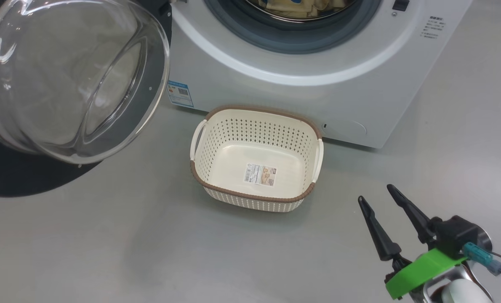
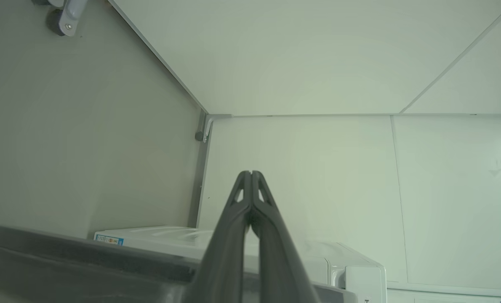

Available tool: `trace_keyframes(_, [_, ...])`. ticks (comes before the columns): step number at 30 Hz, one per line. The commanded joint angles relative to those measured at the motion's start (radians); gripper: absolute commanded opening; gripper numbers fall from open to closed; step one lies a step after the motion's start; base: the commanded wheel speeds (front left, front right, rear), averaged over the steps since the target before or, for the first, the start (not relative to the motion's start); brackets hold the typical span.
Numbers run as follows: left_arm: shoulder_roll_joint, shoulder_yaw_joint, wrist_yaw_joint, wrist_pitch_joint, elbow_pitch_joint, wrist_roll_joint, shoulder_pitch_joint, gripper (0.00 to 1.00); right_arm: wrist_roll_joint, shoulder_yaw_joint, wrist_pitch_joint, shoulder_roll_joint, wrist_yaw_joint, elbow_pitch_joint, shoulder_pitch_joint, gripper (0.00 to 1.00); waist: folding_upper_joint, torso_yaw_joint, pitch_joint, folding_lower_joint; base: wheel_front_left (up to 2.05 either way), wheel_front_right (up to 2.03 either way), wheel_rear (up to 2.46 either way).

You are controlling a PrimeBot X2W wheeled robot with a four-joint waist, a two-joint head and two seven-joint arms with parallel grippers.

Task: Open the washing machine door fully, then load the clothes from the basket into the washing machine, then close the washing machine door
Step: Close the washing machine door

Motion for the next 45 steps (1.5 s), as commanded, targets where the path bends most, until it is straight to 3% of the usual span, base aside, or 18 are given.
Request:
trace_keyframes(1, [0.059, 0.012, -0.012, 0.010, -0.032, -0.004, -0.037, 0.00, 0.006, 0.020, -0.007, -0.024, -0.003, -0.028, -0.040, 1.00, 0.0000, -0.004, 0.004, 0.0000, 0.00, 0.00, 0.00])
trace_keyframes(21, [0.015, 0.018, -0.055, 0.048, 0.030, -0.038, -0.063, 0.00, 0.006, 0.009, -0.007, -0.051, -0.003, -0.036, -0.066, 1.00, 0.0000, -0.024, 0.066, 0.0000, 0.00, 0.00, 0.00])
trace_keyframes(45, [-0.082, 0.004, -0.036, 0.146, -0.059, -0.066, 0.023, 0.00, 0.003, 0.015, -0.007, -0.044, -0.003, -0.031, -0.055, 1.00, 0.0000, 0.024, 0.031, 0.0000, 0.00, 0.00, 0.00])
